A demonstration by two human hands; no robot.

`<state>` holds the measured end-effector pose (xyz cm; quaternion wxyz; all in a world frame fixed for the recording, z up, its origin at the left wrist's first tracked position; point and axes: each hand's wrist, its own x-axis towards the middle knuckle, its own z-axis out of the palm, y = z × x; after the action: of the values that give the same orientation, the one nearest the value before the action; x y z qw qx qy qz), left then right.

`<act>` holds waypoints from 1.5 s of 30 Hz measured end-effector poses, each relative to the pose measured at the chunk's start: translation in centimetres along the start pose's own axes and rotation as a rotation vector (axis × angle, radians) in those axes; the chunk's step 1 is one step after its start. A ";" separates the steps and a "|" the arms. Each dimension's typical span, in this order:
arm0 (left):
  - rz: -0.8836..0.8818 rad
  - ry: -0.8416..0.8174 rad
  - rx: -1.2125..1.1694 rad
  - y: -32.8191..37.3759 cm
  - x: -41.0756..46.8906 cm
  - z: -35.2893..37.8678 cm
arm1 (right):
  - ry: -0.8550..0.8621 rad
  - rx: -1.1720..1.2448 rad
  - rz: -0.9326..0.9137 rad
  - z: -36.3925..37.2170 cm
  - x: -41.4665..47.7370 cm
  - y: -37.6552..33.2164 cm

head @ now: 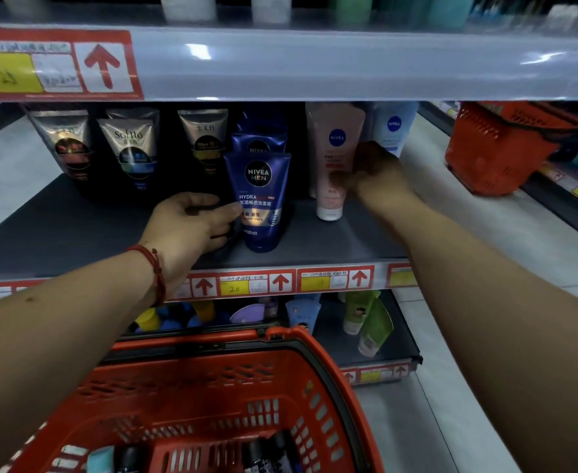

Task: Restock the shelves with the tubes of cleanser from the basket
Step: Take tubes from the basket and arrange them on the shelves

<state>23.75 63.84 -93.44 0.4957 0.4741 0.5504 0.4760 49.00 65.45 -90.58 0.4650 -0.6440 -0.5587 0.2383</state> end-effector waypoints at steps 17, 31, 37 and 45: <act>-0.008 -0.048 0.054 -0.8 0.5 -0.2 | 0.039 0.018 -0.032 0.8 0.9 0.7; 0.073 -0.005 0.313 -0.5 0.0 2.2 | 0.037 -0.118 0.080 0.2 -0.6 1.7; 0.082 -0.015 0.393 0.2 -1.8 0.6 | 0.062 -0.224 0.077 -1.2 -4.2 0.1; 0.308 -0.114 0.852 2.4 -7.5 -5.4 | -0.125 -0.387 -0.111 2.3 -12.4 -5.3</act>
<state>18.89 56.29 -90.04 0.2095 0.7374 0.5920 0.2487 41.24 54.21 -89.69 0.3094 -0.6736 -0.6565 0.1401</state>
